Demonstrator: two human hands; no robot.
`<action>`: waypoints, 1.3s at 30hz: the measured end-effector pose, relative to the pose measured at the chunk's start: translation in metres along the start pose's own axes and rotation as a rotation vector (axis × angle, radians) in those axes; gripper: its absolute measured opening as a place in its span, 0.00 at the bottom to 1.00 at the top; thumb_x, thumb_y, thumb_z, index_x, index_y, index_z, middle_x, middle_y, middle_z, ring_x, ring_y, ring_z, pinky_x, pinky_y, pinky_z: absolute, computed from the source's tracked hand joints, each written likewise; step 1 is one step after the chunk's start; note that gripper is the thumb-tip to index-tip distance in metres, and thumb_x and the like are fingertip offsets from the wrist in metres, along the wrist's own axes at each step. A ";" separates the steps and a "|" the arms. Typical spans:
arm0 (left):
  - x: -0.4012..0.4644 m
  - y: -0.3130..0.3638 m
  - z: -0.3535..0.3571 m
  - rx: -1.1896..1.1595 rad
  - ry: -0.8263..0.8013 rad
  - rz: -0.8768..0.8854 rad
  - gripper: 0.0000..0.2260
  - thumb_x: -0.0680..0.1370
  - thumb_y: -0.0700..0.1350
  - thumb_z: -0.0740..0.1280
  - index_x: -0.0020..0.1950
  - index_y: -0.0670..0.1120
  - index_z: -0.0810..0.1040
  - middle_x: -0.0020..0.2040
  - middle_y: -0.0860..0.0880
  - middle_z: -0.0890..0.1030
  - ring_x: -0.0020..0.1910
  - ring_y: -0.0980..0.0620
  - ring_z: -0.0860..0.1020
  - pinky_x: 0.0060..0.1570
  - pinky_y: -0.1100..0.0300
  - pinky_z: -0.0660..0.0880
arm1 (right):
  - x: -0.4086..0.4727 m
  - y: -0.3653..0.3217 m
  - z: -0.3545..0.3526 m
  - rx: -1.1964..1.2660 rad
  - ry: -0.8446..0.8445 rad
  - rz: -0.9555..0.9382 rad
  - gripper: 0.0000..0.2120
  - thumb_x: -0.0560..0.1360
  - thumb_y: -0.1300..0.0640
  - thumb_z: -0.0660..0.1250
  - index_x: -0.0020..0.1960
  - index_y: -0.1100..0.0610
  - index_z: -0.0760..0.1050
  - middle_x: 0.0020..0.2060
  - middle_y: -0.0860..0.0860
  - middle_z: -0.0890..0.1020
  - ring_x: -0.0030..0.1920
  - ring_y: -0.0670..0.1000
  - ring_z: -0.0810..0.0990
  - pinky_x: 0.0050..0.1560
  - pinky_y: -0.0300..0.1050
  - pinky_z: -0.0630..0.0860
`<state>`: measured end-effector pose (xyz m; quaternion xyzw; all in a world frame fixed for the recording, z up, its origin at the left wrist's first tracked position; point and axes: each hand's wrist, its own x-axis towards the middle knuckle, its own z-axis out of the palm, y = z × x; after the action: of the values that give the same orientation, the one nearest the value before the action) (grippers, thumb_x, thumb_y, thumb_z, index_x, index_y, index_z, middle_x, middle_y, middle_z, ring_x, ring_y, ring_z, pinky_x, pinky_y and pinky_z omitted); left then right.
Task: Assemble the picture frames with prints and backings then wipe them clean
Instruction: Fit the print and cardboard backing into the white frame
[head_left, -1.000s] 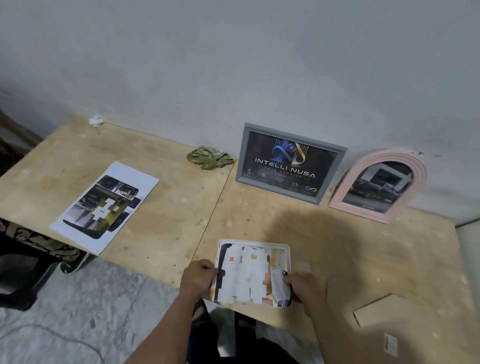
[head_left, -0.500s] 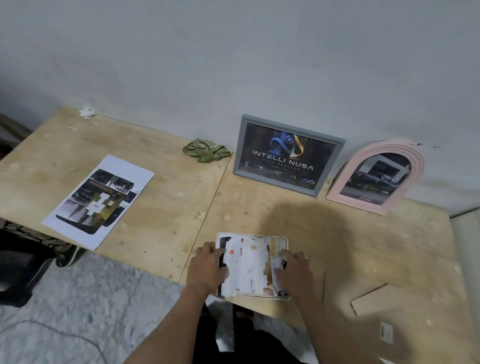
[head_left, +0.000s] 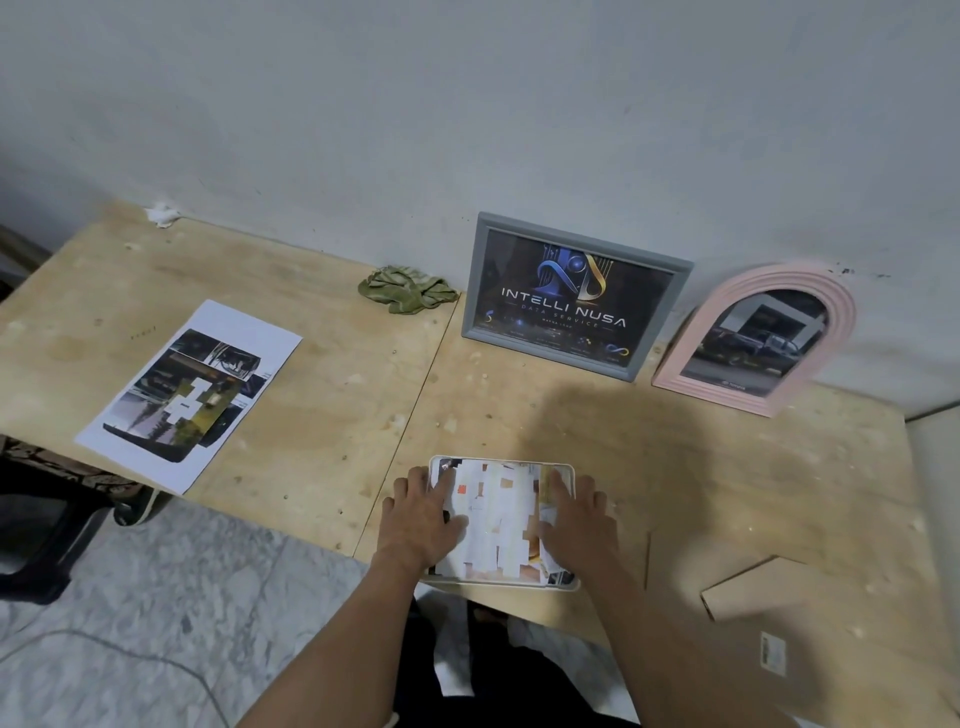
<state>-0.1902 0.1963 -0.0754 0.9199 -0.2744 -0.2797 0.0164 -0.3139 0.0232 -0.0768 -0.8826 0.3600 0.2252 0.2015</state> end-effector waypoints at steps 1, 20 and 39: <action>0.001 0.001 -0.001 0.000 -0.002 0.002 0.30 0.77 0.59 0.61 0.77 0.54 0.57 0.70 0.45 0.62 0.66 0.43 0.64 0.62 0.49 0.67 | 0.001 -0.001 0.000 0.010 -0.009 0.005 0.34 0.76 0.45 0.62 0.76 0.47 0.50 0.72 0.56 0.55 0.68 0.59 0.60 0.62 0.55 0.68; 0.017 0.006 -0.008 0.046 -0.027 0.004 0.31 0.78 0.60 0.60 0.77 0.56 0.53 0.68 0.44 0.64 0.63 0.43 0.66 0.60 0.49 0.70 | 0.011 -0.012 -0.001 0.158 -0.016 0.083 0.30 0.73 0.47 0.61 0.72 0.48 0.56 0.66 0.55 0.61 0.64 0.59 0.64 0.57 0.54 0.71; 0.007 0.120 -0.009 -0.321 -0.063 0.388 0.17 0.80 0.49 0.62 0.67 0.46 0.74 0.63 0.46 0.75 0.62 0.45 0.75 0.58 0.54 0.72 | -0.069 0.075 -0.014 0.504 0.201 0.404 0.26 0.77 0.53 0.64 0.72 0.56 0.61 0.66 0.58 0.66 0.64 0.61 0.68 0.58 0.50 0.68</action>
<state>-0.2406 0.0895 -0.0492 0.8264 -0.3983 -0.3399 0.2070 -0.4088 0.0035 -0.0426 -0.7337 0.5900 0.0763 0.3284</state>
